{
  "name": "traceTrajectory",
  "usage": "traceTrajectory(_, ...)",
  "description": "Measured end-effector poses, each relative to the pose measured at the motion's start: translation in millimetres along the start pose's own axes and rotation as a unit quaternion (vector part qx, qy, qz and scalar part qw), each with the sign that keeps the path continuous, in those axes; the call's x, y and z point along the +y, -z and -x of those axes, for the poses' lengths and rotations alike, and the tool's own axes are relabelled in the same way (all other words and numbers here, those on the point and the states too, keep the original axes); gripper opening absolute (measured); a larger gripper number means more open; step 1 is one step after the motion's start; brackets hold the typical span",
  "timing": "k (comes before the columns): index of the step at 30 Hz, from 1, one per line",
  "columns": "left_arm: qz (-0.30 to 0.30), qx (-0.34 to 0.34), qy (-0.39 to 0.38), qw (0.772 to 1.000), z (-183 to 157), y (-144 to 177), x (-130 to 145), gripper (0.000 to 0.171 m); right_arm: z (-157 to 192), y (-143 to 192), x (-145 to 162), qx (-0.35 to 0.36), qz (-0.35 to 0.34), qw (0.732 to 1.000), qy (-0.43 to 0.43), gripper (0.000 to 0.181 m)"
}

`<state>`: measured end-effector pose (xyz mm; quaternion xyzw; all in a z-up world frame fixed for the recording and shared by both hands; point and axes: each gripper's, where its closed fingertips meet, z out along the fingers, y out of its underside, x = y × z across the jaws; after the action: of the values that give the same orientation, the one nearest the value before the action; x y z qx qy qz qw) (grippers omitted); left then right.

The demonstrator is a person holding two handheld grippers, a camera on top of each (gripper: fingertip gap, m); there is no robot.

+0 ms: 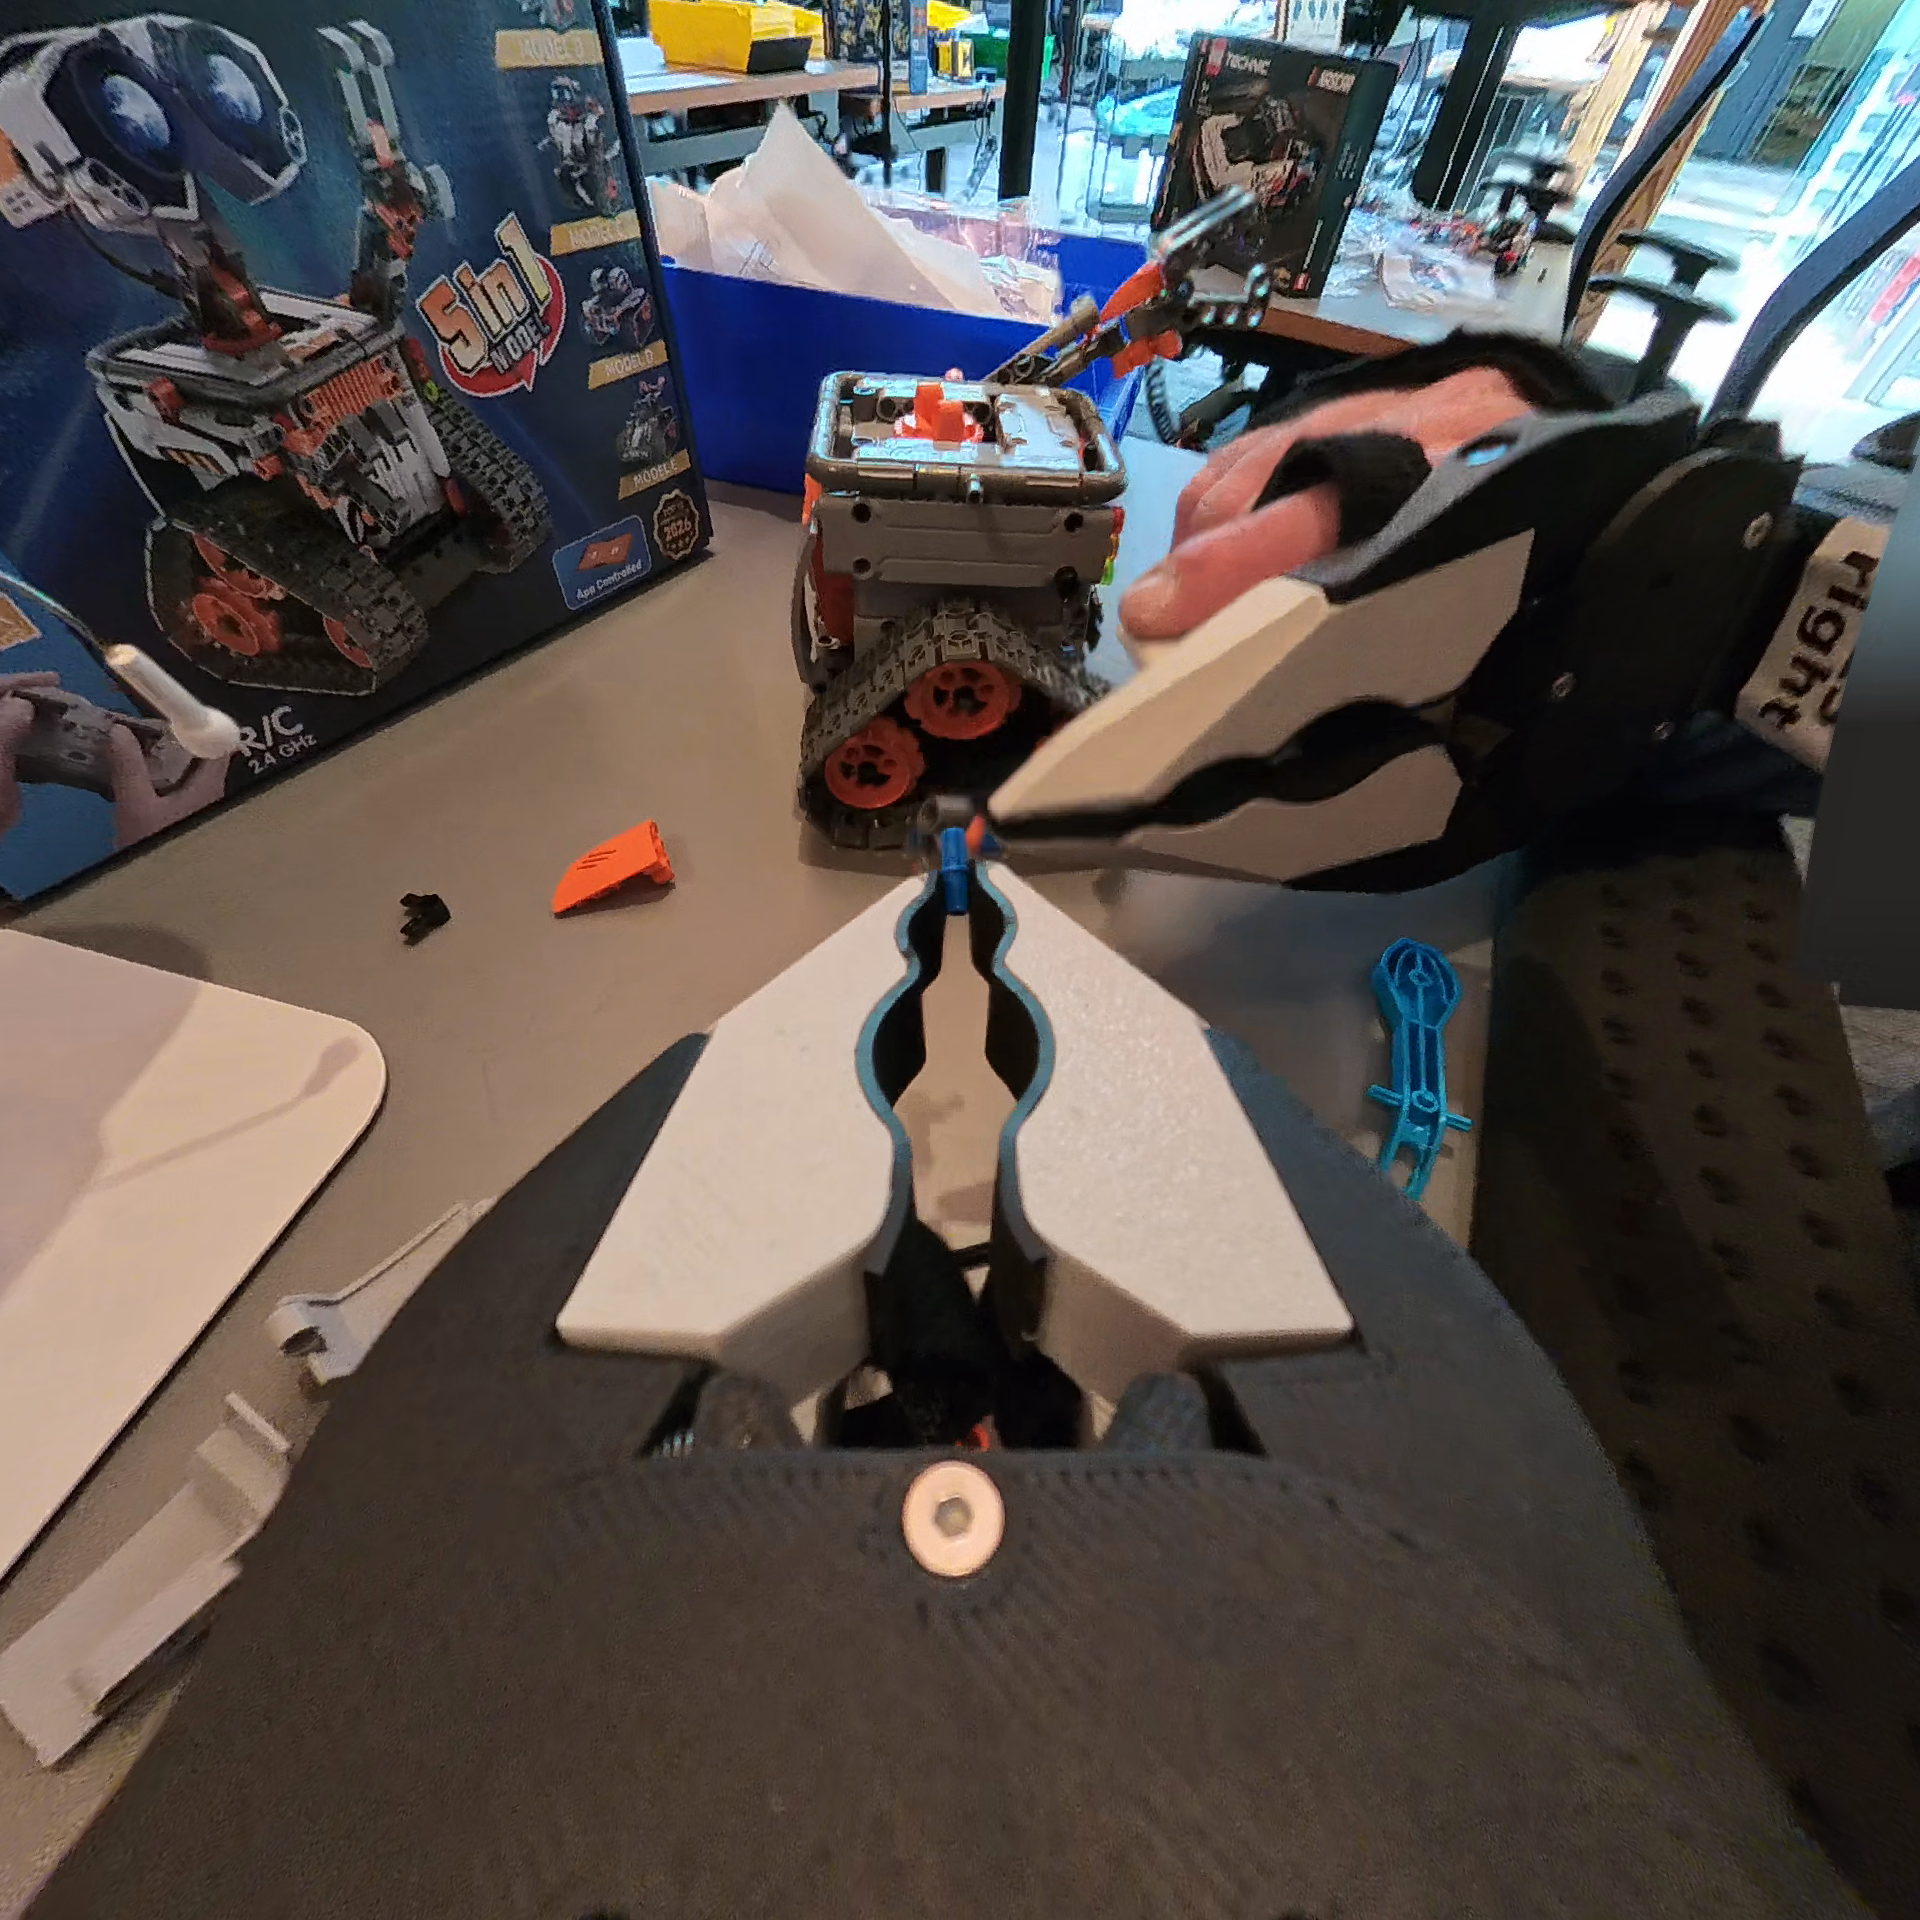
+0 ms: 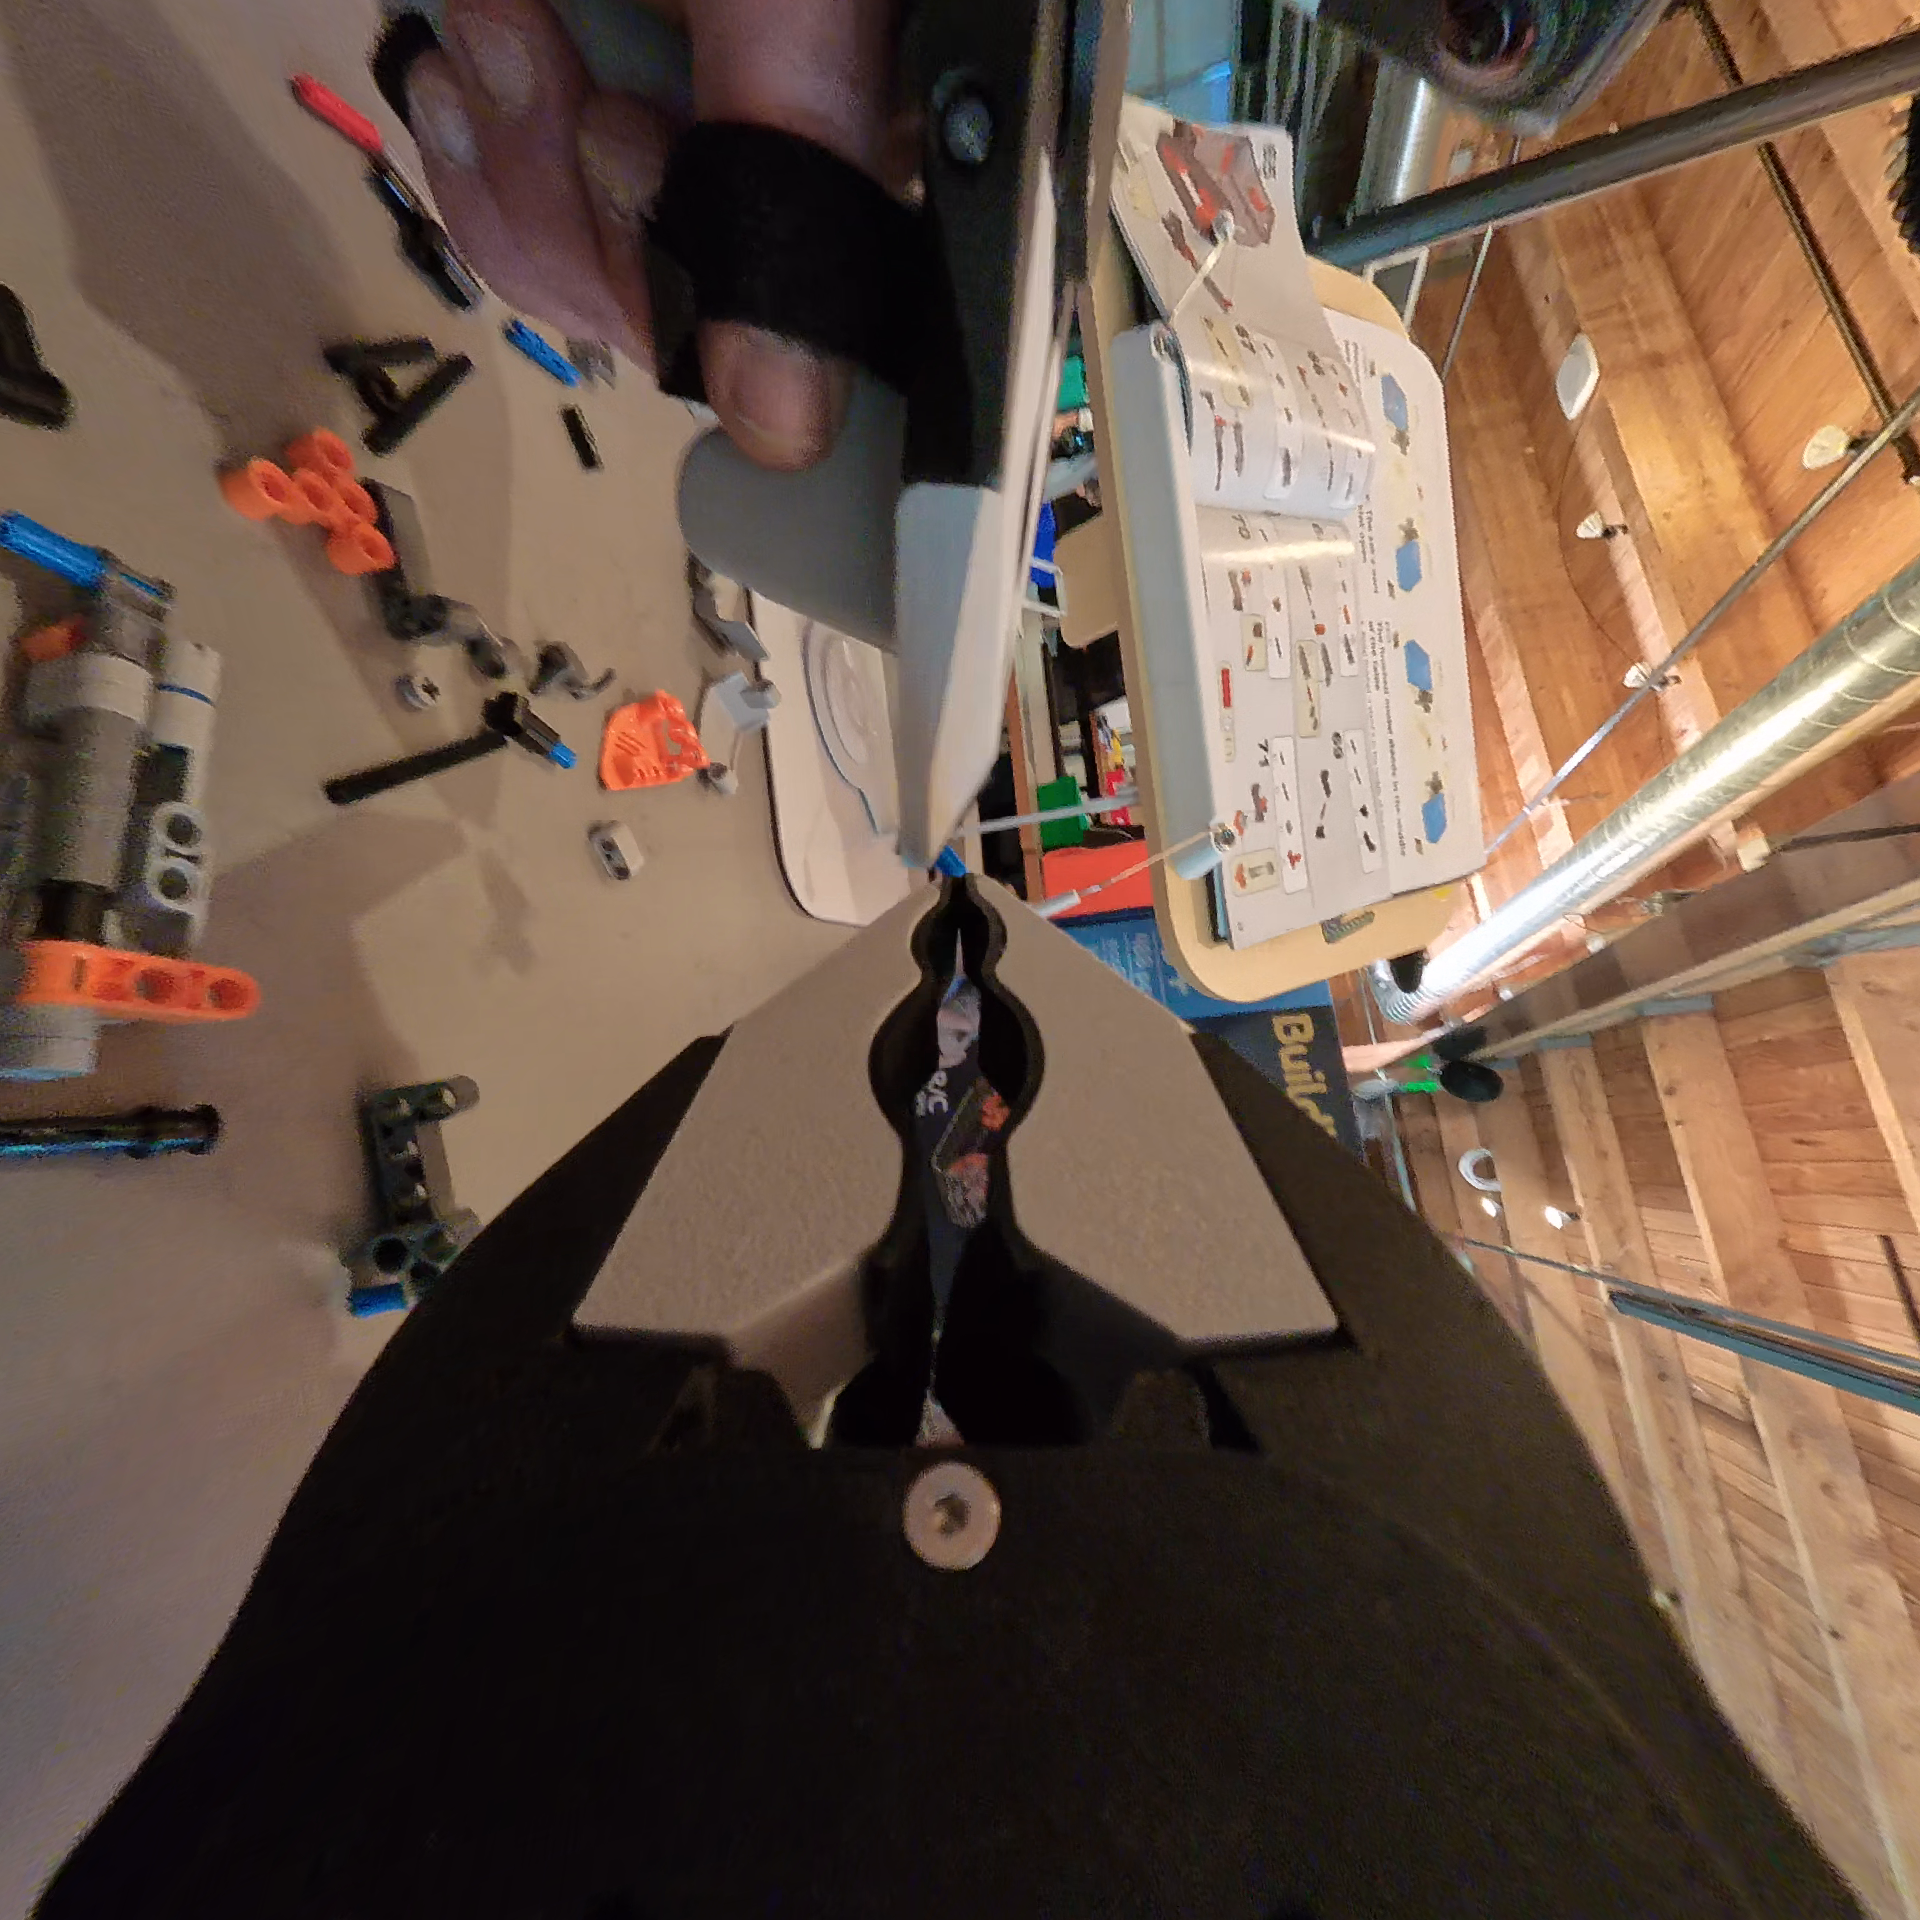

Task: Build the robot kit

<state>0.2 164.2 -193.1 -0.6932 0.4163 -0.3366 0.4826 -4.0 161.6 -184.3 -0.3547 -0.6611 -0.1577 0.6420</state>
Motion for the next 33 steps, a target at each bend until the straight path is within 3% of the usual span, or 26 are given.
traceTrajectory(6, 0.018, 0.003, -0.002, 1.0, 3, 1, 5, 0.002, -3, 4, 4, -0.047, -0.025, 0.993, -0.109, 0.0)
traceTrajectory(8, 0.026, 0.0, -0.015, 1.0, 3, 1, 7, 0.002, -6, 9, 11, -0.096, -0.037, 0.975, -0.195, 0.0)
traceTrajectory(14, 0.041, -0.02, -0.039, 0.998, 9, 4, 8, 0.002, -39, 44, 35, -0.151, -0.034, 0.93, -0.333, 0.0)
traceTrajectory(18, 0.053, -0.019, -0.046, 0.997, 9, 3, 11, 0.002, -39, 58, 62, -0.167, 0.04, 0.912, -0.373, 0.01)
traceTrajectory(25, 0.084, -0.038, -0.092, 0.991, 14, 1, 18, 0.002, 29, 45, 68, -0.265, 0.189, 0.88, -0.345, 0.021)
traceTrajectory(30, 0.103, -0.056, -0.125, 0.985, 32, 7, 24, 0.002, 60, 17, 84, -0.247, 0.295, 0.868, -0.313, 0.025)
traceTrajectory(33, 0.101, -0.051, -0.117, 0.987, 36, 10, 27, 0.002, 61, 8, 102, -0.208, 0.353, 0.863, -0.296, 0.026)
